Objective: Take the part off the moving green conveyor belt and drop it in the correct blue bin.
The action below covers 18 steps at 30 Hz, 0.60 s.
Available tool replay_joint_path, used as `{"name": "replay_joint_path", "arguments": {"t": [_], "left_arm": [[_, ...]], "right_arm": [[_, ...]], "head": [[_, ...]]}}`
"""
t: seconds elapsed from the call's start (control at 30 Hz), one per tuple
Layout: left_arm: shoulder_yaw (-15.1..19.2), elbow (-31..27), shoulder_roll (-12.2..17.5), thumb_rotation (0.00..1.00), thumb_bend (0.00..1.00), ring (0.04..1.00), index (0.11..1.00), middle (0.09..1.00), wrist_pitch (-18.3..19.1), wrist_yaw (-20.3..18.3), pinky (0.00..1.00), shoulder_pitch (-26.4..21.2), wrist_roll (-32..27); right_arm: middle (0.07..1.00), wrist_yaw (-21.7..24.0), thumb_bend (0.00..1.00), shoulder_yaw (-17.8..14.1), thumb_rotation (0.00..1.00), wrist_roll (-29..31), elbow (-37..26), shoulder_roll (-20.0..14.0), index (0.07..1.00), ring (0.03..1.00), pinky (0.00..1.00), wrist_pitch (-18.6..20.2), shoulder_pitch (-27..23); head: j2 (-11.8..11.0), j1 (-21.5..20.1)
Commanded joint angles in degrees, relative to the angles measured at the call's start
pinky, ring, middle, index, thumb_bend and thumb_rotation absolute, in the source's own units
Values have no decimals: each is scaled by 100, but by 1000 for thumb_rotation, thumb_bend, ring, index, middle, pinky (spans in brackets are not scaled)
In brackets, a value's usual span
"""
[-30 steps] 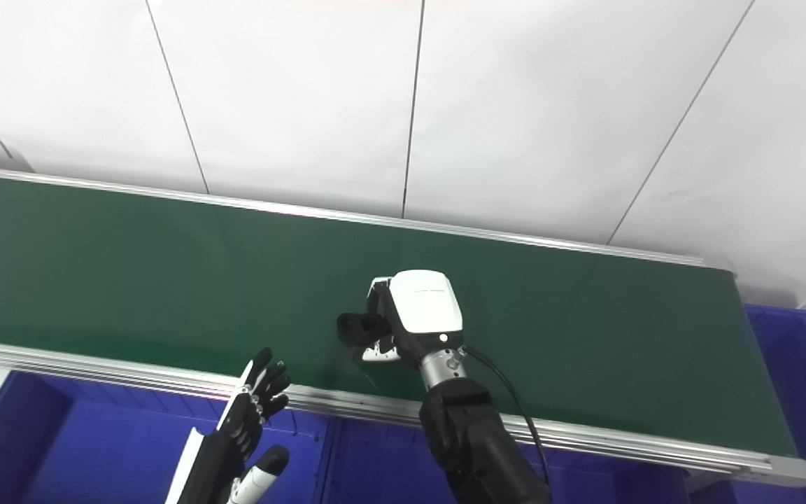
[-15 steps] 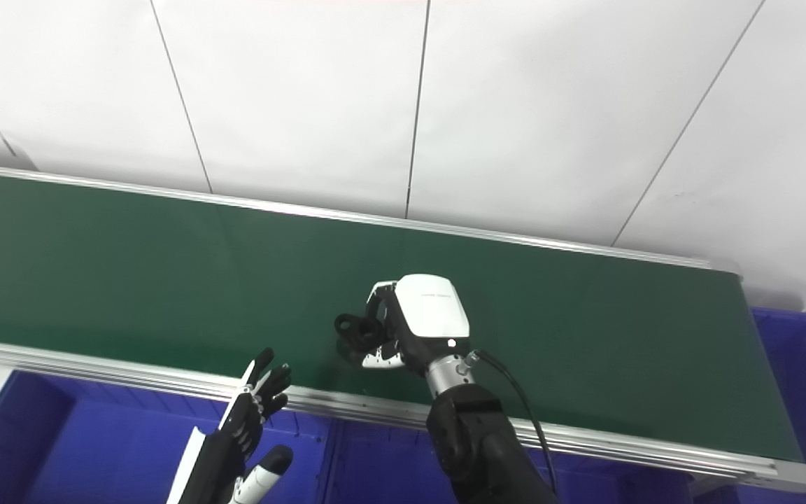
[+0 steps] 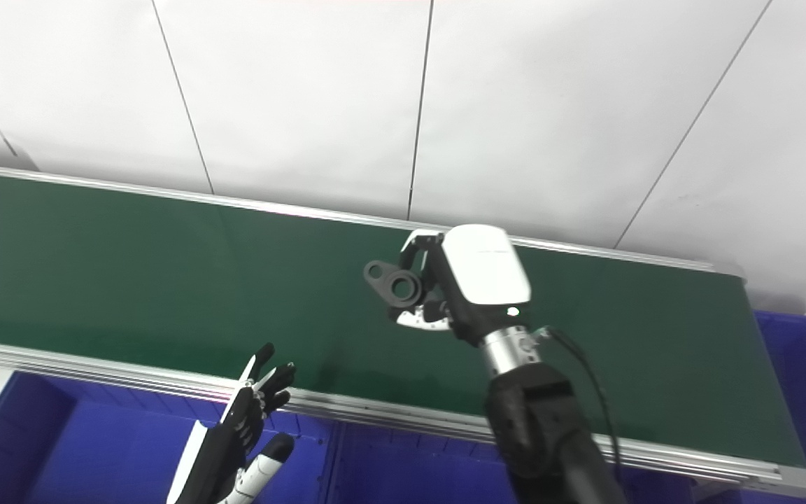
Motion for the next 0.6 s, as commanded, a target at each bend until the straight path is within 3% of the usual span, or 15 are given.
{"name": "replay_joint_path", "arguments": {"t": [0.0, 0.27, 0.57], "left_arm": [[-4, -200, 16, 756, 474, 917, 985, 898, -57, -41, 894, -10, -2], [120, -483, 95, 799, 517, 909, 986, 885, 224, -171, 904, -53, -132], [264, -745, 213, 821, 528, 891, 987, 870, 601, -304, 894, -168, -311]], "right_arm": [[340, 150, 514, -48, 141, -91, -388, -25, 485, 418, 453, -36, 58], [347, 337, 517, 42, 137, -138, -1208, -399, 483, 402, 296, -584, 1250], [364, 314, 519, 254, 134, -256, -1367, -414, 483, 431, 387, -939, 2518]], "head": [[26, -52], [252, -308], [503, -577]]}}
